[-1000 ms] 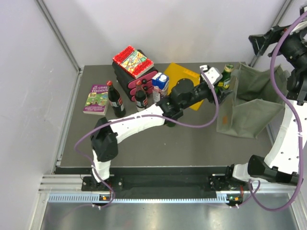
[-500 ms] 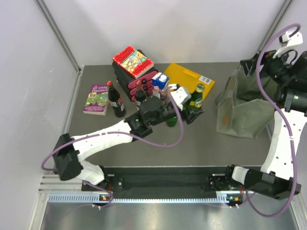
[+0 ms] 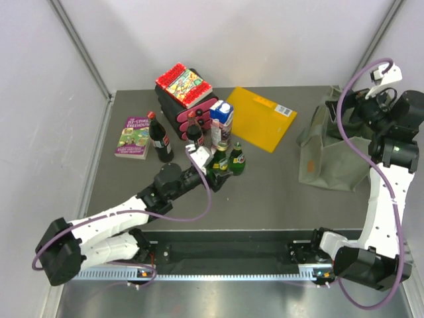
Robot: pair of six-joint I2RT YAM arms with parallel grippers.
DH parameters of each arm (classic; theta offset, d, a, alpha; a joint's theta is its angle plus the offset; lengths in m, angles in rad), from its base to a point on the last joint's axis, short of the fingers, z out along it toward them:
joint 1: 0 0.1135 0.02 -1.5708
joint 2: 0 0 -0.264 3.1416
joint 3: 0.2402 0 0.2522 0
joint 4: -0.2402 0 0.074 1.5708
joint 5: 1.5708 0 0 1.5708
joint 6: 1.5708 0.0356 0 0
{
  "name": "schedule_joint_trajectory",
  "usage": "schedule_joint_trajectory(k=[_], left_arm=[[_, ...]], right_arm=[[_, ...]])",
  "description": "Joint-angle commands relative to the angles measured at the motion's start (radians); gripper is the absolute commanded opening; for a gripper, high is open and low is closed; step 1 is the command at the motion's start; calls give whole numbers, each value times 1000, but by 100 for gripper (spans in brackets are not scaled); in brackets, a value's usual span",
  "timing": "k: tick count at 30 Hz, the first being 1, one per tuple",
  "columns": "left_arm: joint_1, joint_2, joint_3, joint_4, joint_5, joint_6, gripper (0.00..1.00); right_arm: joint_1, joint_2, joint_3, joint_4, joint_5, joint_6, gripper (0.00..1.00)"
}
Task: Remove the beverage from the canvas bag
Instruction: Place the drink at the center of the board.
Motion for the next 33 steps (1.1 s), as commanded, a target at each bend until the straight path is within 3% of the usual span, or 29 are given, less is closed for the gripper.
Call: schedule_joint_trajectory(k=[1,4,13,19,33], left_arm=[[91,-54,-77,335,-8,-41,0],[137,-15,-140,442,0,-42,0],[220,213,-229,786,62,-59,0],[249,331,-234,889,111,-70,0],[280,621,-215,1203,155,-108,0]], right_arm=[[-7,-62,-51,104,3,-34,89],[-5,-92,-111,144,6,-37,100],[-5,-123,-192,101,-79,-77,100],[-4,-90,-128,-9,-201,-128,100],[70,-62,-63,-164,-267,-220,100]])
